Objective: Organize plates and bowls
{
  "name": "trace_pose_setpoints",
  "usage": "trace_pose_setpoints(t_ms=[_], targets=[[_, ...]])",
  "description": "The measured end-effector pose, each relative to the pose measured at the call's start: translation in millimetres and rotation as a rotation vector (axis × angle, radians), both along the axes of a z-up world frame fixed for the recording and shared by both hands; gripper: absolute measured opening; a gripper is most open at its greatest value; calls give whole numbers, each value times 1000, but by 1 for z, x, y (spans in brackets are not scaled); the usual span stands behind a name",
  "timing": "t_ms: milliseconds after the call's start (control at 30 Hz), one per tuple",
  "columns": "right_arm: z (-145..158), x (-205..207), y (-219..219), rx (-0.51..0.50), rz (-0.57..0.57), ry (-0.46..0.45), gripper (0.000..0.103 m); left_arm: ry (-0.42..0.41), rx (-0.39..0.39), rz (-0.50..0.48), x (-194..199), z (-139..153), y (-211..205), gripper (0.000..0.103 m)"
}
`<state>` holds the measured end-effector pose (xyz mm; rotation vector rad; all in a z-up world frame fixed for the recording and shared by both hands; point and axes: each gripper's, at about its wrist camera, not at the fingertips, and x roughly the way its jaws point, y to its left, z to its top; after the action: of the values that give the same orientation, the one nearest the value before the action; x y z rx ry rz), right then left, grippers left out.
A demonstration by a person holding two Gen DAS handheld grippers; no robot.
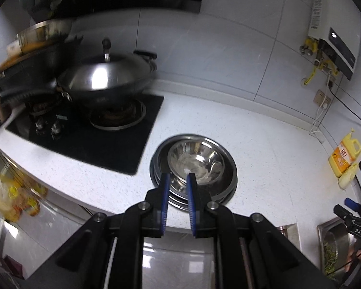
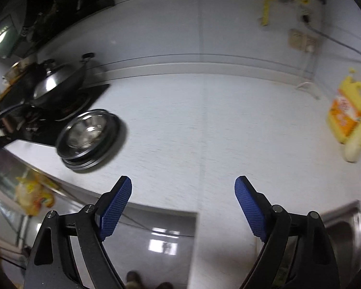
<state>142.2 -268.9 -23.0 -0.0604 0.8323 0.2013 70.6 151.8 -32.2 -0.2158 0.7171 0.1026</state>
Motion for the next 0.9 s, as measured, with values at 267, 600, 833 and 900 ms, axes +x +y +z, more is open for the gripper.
trace_pose_setpoints(t_ms=[267, 600, 833, 900], targets=[[3, -23, -2, -63, -65, -24, 85, -52, 97, -39, -18, 18, 3, 14], [15, -64, 11, -68, -112, -57, 85, -159, 30, -156, -34, 21, 22, 14], [22, -69, 20, -51, -108, -91, 85, -151, 74, -240, -37, 25, 4, 33], [25, -67, 20, -60, -99, -94, 85, -161, 78, -253, -38, 28, -4, 33]])
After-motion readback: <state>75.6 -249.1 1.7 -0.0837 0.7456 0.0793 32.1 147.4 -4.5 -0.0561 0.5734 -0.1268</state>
